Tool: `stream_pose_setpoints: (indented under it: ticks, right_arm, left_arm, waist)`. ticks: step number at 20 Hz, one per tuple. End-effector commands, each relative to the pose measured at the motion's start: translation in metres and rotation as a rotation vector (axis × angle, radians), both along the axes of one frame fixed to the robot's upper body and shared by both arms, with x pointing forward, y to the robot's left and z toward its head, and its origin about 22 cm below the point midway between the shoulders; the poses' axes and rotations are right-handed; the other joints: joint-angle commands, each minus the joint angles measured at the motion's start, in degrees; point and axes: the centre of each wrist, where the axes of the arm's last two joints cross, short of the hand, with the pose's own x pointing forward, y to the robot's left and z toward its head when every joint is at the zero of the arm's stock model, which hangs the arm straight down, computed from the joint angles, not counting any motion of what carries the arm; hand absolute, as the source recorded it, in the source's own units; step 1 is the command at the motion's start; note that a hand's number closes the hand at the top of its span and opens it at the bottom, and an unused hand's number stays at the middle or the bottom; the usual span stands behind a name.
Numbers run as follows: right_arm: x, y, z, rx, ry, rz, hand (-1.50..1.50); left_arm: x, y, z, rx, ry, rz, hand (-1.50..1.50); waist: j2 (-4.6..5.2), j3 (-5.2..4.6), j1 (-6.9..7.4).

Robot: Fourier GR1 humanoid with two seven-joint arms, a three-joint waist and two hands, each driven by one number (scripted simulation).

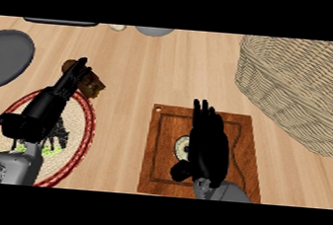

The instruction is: Pick the cupcake from the cutting board and place it in the basket

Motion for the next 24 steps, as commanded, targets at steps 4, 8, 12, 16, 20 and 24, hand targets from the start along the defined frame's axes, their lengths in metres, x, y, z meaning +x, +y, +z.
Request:
stream_pose_setpoints:
  ticks: [4,8,12,16,20,24]
  right_arm:
    - [0.009,-0.005,-0.017,-0.024,0.076,-0.077,-1.5]
    - [0.007,0.002,-0.025,0.001,0.092,-0.086,-1.5]
    - [0.006,-0.012,-0.033,0.009,0.14,-0.058,-1.5]
    - [-0.009,0.0,-0.051,0.028,0.177,-0.008,1.5]
    - [-0.01,-0.009,-0.068,0.0,0.195,0.017,1.5]
    - [0.001,0.014,-0.063,-0.051,0.167,0.039,1.5]
  left_arm:
    - [-0.01,0.01,-0.015,-0.004,-0.018,0.007,0.0]
    - [0.011,0.009,0.005,-0.011,-0.001,0.008,0.0]
    - [-0.005,0.006,-0.011,-0.001,-0.007,0.0,0.0]
    - [0.007,-0.004,0.006,-0.003,0.01,-0.002,0.0]
    - [-0.003,0.001,-0.01,0.004,-0.026,0.007,0.0]
    - [0.004,-0.002,-0.009,-0.007,-0.003,-0.011,0.0]
  waist:
    - [-0.01,0.0,-0.01]
    - [0.01,0.01,-0.05]
    - [-0.03,0.01,-0.13]
    - [-0.02,0.01,-0.11]
    - [-0.02,0.01,-0.21]
    - [0.02,0.01,0.02]
